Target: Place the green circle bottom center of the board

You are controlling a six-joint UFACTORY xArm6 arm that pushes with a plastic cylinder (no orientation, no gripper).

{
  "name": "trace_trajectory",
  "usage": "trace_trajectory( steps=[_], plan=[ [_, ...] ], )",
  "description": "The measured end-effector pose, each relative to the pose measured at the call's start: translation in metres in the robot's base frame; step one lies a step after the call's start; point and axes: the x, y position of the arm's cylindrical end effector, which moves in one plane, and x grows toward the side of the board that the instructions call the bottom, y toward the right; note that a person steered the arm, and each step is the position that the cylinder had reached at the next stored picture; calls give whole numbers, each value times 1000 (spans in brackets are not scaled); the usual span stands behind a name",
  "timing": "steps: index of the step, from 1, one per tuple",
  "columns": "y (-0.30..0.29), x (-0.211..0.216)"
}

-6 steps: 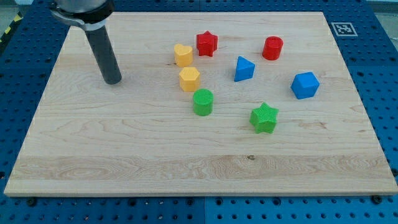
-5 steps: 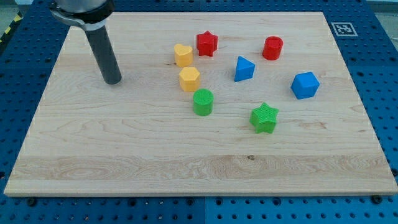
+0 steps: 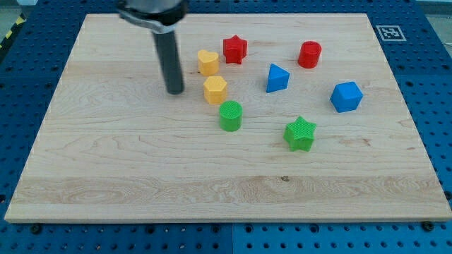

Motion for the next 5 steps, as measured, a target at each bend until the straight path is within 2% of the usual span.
trace_trajectory(
  steps=[2,3,4,5],
  plan=[
    [85,31],
    [112,26],
    [126,26],
    [114,26]
  ],
)
